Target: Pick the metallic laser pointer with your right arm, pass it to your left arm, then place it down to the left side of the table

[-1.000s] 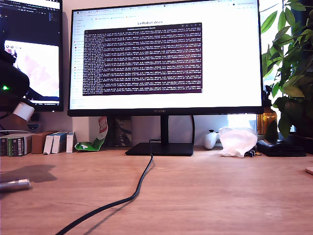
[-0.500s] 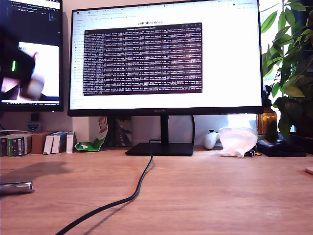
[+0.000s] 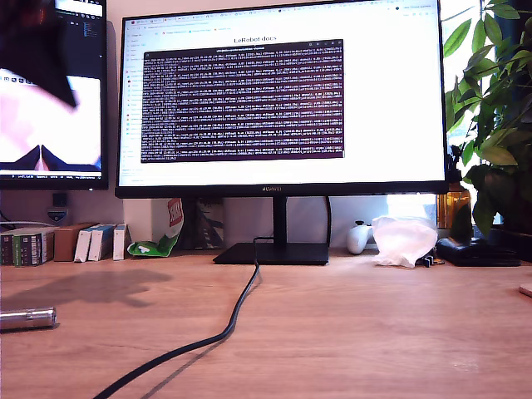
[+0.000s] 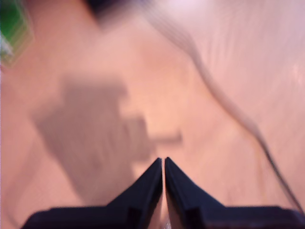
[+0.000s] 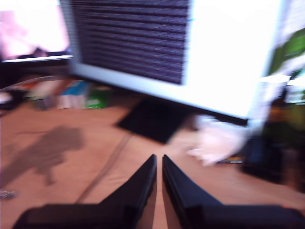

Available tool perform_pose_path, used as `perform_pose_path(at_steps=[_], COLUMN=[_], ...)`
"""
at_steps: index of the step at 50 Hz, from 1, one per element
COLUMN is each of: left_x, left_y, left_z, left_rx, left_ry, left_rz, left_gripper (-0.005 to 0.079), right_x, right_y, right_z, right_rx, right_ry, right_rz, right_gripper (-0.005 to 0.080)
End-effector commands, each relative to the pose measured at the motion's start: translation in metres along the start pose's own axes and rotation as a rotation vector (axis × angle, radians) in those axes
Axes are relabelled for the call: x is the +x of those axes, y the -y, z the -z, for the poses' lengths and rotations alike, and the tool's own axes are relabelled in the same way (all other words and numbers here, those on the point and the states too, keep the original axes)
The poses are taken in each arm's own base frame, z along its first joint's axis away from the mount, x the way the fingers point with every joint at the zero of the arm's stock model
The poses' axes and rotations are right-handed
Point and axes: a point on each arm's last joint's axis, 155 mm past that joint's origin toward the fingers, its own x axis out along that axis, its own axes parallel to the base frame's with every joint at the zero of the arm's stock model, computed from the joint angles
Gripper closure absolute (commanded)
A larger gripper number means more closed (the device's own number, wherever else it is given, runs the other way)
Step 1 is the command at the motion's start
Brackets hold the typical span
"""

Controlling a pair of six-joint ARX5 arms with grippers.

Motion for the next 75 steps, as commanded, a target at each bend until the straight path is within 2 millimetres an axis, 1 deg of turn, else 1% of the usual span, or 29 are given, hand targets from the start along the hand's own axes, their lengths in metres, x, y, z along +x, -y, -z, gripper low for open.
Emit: perform_pose_path(at_steps=[1, 5, 8, 12, 16, 23, 26, 29, 32, 37, 40, 45, 51, 54, 58, 68, 75], left_x=[-0.014, -0.029, -0.039, -0.047, -0.052, -0.054, -0.055, -0.055, -0.057, -0.06, -0.061, -0.061, -0.055, -0.052, -0.051, -0.054, -0.054], left_y=[0.002, 0.005, 0.008, 0.012, 0.014, 0.018, 0.019, 0.018, 0.016, 0.016, 0.012, 0.007, 0.002, -0.002, -0.002, -0.01, -0.014], left_z=[-0.012, -0.023, -0.025, -0.027, -0.029, -0.042, -0.047, -0.048, -0.048, -0.05, -0.052, -0.047, -0.036, -0.031, -0.023, -0.002, 0.014], left_rx=[0.007, 0.008, 0.003, 0.01, 0.016, 0.046, 0.02, 0.01, 0.016, 0.042, 0.051, 0.042, 0.034, 0.025, 0.013, -0.012, -0.014], left_ry=[0.071, 0.132, 0.155, 0.173, 0.188, 0.24, 0.261, 0.265, 0.264, 0.278, 0.294, 0.299, 0.311, 0.319, 0.337, 0.409, 0.446], left_rz=[-0.025, -0.048, -0.056, -0.062, -0.064, -0.044, -0.04, -0.043, -0.06, -0.073, -0.1, -0.128, -0.158, -0.187, -0.206, -0.298, -0.337], left_gripper=[0.0762, 0.0762, 0.0761, 0.0761, 0.0761, 0.0761, 0.0761, 0.0761, 0.0761, 0.0761, 0.0761, 0.0761, 0.0761, 0.0761, 0.0761, 0.0761, 0.0761], right_x=[-0.007, -0.016, -0.023, -0.033, -0.04, -0.044, -0.044, -0.044, -0.047, -0.062, -0.07, -0.081, -0.088, -0.089, -0.084, -0.057, -0.042], right_y=[0.007, 0.018, 0.03, 0.046, 0.049, 0.048, 0.048, 0.05, 0.062, 0.089, 0.093, 0.093, 0.093, 0.093, 0.093, 0.093, 0.093], right_z=[-0.001, -0.002, -0.004, -0.005, -0.008, -0.017, -0.017, -0.016, -0.011, -0.002, -0.001, -0.003, 0.004, 0.009, 0.016, 0.036, 0.041], right_rx=[-0.011, -0.016, -0.014, -0.002, 0.004, 0.04, 0.058, 0.074, 0.082, 0.08, 0.078, 0.042, 0.02, 0.0, -0.002, -0.021, -0.013], right_ry=[0.022, 0.036, 0.051, 0.067, 0.089, 0.134, 0.136, 0.133, 0.122, 0.098, 0.107, 0.14, 0.158, 0.163, 0.176, 0.191, 0.234], right_rz=[0.035, 0.101, 0.168, 0.255, 0.274, 0.268, 0.265, 0.273, 0.346, 0.505, 0.534, 0.536, 0.54, 0.541, 0.543, 0.544, 0.546], right_gripper=[0.0763, 0.0763, 0.0763, 0.0763, 0.0763, 0.0763, 0.0763, 0.0763, 0.0763, 0.0763, 0.0763, 0.0763, 0.0763, 0.0763, 0.0763, 0.0763, 0.0763])
